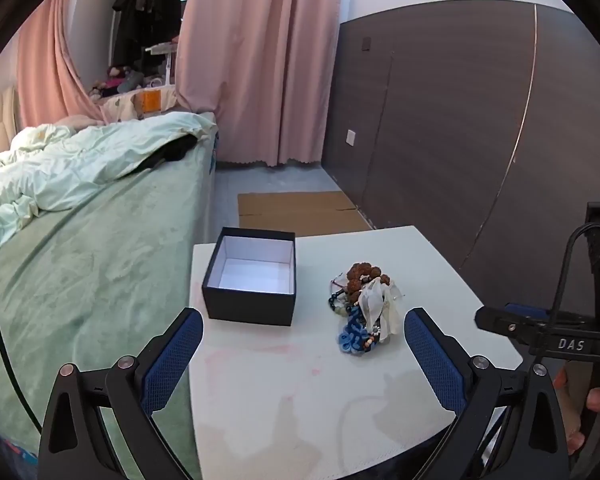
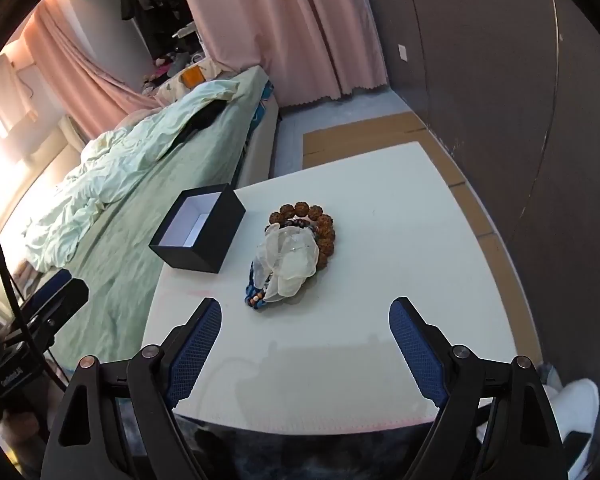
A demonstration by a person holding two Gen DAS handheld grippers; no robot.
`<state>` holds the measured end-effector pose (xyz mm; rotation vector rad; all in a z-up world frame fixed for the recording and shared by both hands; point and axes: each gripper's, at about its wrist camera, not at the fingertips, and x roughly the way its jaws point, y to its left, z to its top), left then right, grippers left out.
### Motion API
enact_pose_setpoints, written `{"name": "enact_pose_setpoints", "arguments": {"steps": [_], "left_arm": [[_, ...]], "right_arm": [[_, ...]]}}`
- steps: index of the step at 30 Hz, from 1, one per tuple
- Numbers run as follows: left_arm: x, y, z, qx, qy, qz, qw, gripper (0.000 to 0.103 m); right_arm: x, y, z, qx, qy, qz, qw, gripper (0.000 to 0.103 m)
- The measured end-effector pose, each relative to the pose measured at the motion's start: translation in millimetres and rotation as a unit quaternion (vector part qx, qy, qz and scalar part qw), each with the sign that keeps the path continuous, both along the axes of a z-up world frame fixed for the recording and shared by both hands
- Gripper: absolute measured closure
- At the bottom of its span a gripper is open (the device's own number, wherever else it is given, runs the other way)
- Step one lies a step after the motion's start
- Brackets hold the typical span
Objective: Organize jewelry
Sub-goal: 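Move both tools toward the jewelry pile beside the black box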
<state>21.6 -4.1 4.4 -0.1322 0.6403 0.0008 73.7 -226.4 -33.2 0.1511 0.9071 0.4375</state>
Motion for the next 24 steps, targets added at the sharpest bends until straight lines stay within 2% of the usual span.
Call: {"name": "enact_pose_setpoints", "arguments": {"steps": [7,15,24], "left_arm": [[18,1,-8,0.001,0.009,0.008,0.9999,0.005],[42,12,-24,-0.007,0.029,0.019,0.9994,0.011],[62,26,-38,-0.019,0.045,0.03,0.9983,0.012]], "right_arm": [[20,12,-18,0.025,0.037,0.006,0.999,0.032],[42,26,-37,0.037,0.066,0.009,0.997,0.032],[75,48,-58,0.026,0.089,0.019,0.996,0.032]]}}
